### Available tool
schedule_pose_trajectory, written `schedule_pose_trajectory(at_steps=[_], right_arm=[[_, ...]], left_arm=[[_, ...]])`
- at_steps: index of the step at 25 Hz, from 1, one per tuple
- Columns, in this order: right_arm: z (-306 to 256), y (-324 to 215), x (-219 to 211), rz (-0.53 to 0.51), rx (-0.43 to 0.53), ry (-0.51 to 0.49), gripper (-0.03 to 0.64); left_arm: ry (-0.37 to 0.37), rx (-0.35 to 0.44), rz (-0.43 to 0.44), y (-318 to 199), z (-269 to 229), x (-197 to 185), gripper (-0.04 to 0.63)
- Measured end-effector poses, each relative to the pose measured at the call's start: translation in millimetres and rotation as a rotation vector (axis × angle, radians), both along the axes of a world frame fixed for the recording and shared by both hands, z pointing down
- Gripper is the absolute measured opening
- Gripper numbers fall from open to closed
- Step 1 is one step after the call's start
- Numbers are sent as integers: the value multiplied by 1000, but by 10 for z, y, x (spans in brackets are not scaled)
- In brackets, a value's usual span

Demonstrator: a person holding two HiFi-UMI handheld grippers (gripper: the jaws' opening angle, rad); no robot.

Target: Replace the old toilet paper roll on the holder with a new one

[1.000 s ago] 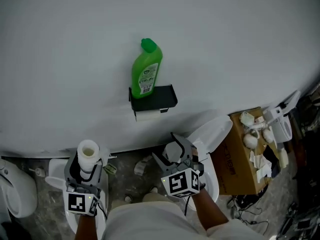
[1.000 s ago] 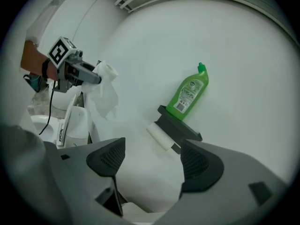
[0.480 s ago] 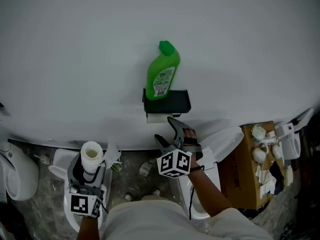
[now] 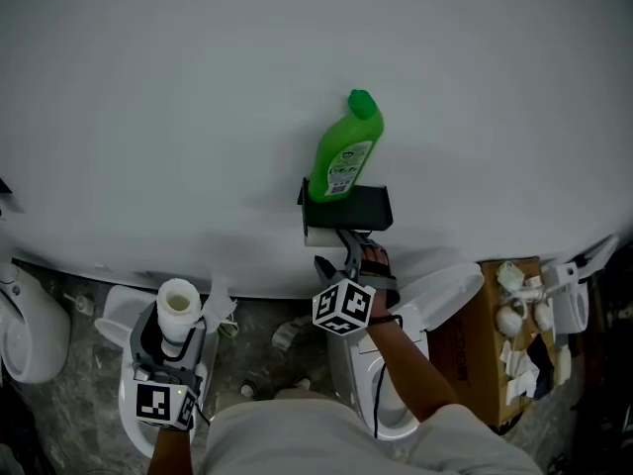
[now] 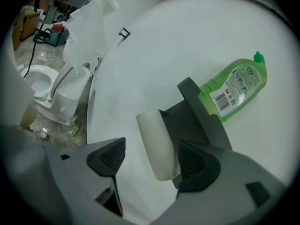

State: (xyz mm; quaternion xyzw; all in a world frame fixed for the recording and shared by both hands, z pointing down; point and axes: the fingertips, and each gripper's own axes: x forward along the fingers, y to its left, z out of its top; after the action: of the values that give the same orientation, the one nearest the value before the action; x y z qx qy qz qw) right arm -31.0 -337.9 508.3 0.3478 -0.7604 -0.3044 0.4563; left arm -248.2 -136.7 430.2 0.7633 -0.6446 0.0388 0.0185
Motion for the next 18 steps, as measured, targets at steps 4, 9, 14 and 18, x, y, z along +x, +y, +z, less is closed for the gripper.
schedule_pose_trajectory(at_steps=[4, 9, 14, 18], right_arm=[[19, -52, -38, 7, 30, 2, 341], [-4, -143, -43, 23, 63, 26, 308], [-45, -160, -19, 28, 81, 34, 222], [-59, -149, 22, 37, 82, 39, 226]], left_arm=[[-13, -10, 11, 0, 55, -10, 311], [-4, -11, 14, 7, 97, -30, 310], [-27, 1, 15, -1, 49, -81, 311], [-32, 22, 18, -37, -27, -78, 311]])
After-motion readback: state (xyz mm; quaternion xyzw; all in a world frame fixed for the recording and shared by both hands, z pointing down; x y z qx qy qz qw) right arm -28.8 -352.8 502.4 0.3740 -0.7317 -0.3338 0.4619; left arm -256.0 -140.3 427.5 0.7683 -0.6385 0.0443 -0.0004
